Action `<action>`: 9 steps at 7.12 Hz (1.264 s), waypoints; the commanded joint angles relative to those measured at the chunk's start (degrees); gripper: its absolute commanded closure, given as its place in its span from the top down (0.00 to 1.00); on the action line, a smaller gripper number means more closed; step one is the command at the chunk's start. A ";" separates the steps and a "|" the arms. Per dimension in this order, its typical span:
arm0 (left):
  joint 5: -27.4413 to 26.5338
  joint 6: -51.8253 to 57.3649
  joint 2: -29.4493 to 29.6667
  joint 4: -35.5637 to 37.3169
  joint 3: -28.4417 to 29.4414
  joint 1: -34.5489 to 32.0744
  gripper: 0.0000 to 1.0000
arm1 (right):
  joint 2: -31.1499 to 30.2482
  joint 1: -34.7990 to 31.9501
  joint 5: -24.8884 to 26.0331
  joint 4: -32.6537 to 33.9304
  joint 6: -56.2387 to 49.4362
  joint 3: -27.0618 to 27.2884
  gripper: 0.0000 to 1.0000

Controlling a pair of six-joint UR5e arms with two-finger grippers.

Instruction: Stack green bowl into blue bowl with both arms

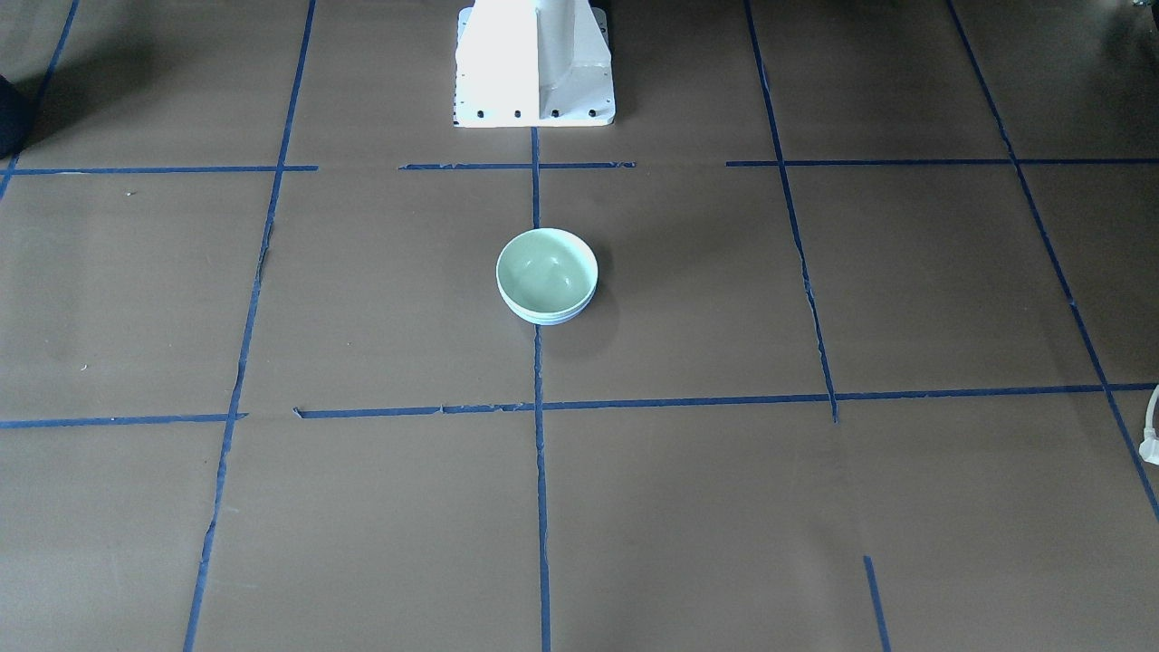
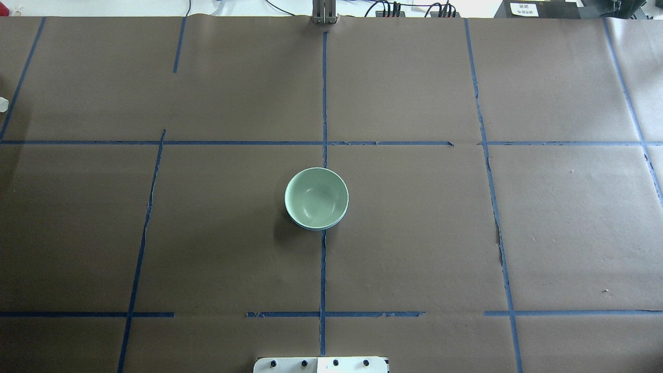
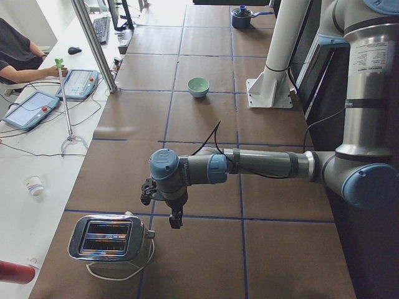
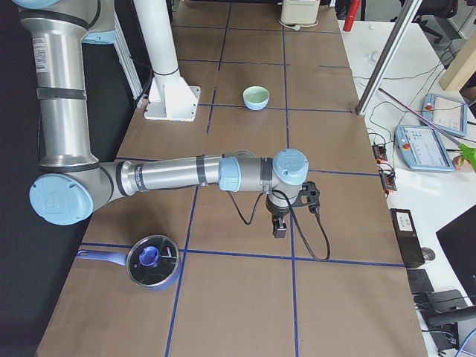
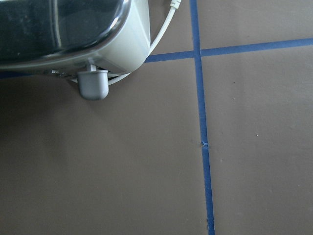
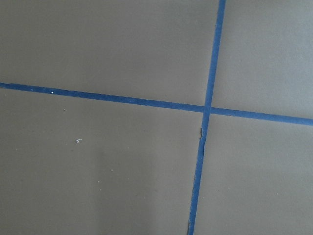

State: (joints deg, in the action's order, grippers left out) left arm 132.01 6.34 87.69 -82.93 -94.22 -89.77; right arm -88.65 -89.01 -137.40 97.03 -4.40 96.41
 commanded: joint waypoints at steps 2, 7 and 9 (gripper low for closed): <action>1.92 -1.51 -0.84 -0.13 0.26 -0.93 1.00 | -1.00 -3.35 -0.06 0.00 -1.83 -2.18 1.00; 3.34 -1.60 -1.11 -1.09 0.18 -0.94 1.00 | -6.16 -5.82 0.02 -6.70 -6.16 -4.64 1.00; 3.26 -1.60 -1.03 -1.09 0.09 -0.94 1.00 | -6.37 -5.82 0.03 -10.11 -5.62 -4.82 1.00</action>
State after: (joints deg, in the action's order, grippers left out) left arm 135.32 4.75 86.59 -84.00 -94.09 -90.71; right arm -94.79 -94.83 -137.38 88.69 -10.24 91.72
